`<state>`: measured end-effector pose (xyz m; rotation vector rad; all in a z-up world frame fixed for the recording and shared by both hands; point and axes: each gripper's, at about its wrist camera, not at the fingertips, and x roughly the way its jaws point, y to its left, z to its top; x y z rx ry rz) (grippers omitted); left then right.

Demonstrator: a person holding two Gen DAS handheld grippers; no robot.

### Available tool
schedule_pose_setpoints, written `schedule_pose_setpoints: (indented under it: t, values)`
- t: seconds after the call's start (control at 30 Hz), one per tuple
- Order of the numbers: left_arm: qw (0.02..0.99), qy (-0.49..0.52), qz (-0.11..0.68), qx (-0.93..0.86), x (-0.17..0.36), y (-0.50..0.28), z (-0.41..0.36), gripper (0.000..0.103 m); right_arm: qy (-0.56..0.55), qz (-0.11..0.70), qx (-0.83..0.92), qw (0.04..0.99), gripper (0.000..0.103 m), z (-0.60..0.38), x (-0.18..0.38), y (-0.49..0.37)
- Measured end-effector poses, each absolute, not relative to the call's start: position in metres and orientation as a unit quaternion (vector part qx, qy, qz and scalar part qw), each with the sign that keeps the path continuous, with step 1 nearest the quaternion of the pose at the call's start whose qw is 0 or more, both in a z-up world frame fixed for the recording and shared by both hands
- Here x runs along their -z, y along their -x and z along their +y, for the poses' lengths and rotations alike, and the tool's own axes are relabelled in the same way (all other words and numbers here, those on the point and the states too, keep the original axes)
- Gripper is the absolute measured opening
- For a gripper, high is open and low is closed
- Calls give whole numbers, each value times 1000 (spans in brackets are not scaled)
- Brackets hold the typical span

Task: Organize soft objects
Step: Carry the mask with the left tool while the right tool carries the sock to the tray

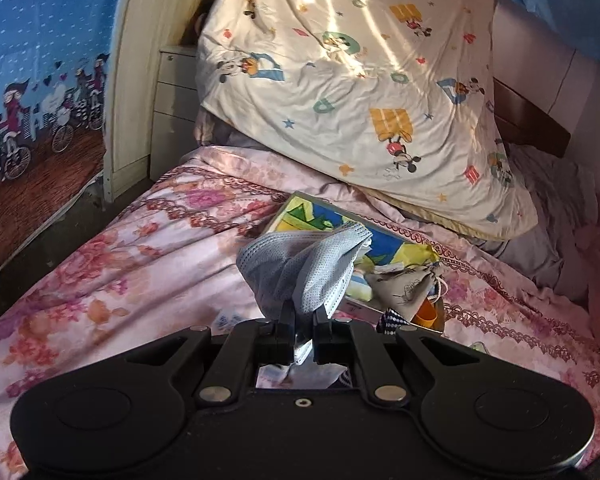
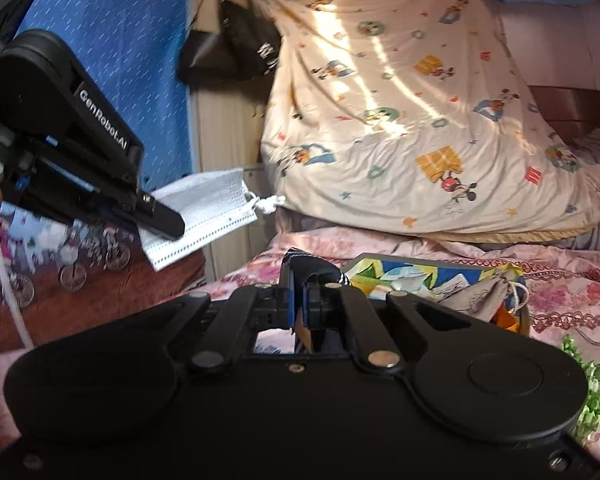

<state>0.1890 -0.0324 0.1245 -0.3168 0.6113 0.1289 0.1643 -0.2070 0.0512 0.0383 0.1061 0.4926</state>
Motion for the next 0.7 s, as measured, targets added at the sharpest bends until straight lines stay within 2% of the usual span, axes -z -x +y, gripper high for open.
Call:
schedule_pose_setpoints:
  t: [0.33,0.7]
  values:
    - [939,173,294,-44,-95,-290,-36,7,-61,58,-213,973,0,-244,-43,-187]
    - [956,127,261,41,-24,-452,2,7,-117,52,-166,978,0,-280,-46,-324]
